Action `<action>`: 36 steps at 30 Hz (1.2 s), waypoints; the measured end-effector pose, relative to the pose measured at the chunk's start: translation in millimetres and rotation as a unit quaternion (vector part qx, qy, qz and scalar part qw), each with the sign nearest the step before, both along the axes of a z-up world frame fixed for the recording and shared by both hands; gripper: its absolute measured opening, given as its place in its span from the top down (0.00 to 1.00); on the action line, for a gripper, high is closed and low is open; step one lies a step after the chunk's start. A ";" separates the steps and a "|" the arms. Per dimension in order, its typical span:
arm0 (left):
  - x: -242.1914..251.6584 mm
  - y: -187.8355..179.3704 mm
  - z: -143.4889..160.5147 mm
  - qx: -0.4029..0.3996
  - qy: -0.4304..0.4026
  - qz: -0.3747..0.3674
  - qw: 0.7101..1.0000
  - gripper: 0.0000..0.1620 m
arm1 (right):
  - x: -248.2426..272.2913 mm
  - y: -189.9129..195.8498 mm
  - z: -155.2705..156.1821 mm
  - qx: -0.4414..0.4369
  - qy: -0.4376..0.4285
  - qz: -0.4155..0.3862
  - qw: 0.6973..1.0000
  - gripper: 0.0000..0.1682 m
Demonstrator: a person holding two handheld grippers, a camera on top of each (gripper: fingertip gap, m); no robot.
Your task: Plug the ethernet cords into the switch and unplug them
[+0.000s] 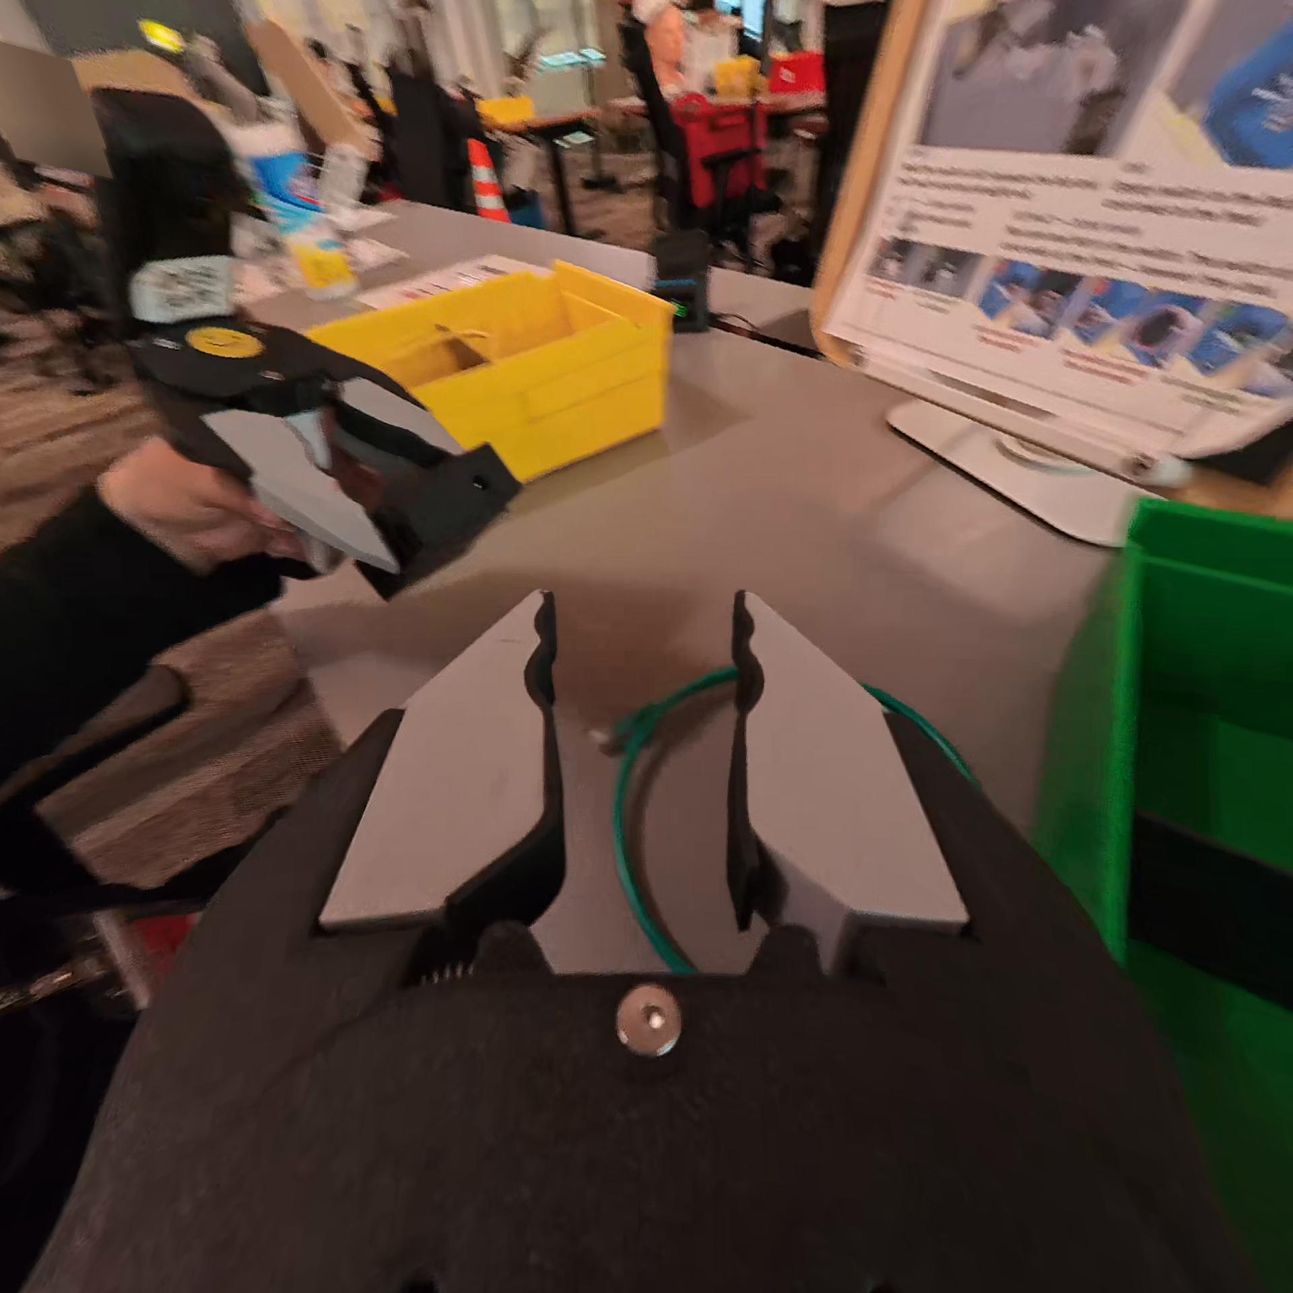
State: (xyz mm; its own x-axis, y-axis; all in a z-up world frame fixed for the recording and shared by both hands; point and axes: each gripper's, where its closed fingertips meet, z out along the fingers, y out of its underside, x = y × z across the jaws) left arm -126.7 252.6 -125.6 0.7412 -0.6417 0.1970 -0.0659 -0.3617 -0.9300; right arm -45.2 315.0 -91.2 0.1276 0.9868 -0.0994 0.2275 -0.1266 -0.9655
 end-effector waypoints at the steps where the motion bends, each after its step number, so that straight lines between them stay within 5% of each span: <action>1: 9.6 -8.2 6.3 0.005 -0.015 -0.022 1.000 0.62 | -5.1 -15.2 6.5 0.000 0.016 0.035 0.999 0.69; 7: 53.9 -47.0 27.8 0.000 -0.113 -0.135 0.984 0.62 | -17.7 -94.2 30.9 0.008 0.077 0.206 0.975 0.58; 14: 80.7 -85.6 29.2 -0.040 -0.162 -0.266 0.949 0.62 | -2.6 -138.5 30.3 0.056 0.090 0.321 0.941 0.67; 21: 95.2 -93.3 17.9 -0.094 -0.203 -0.323 0.920 0.62 | -9.4 -162.6 7.5 0.111 0.055 0.361 0.924 0.63; 25: 102.2 -99.3 14.1 -0.110 -0.213 -0.348 0.906 0.62 | -6.7 -178.6 -4.4 0.151 0.042 0.396 0.905 0.74; 36: 91.6 -87.1 20.6 -0.097 -0.232 -0.316 0.915 0.63 | -13.4 -169.5 0.5 0.180 0.071 0.372 0.908 0.79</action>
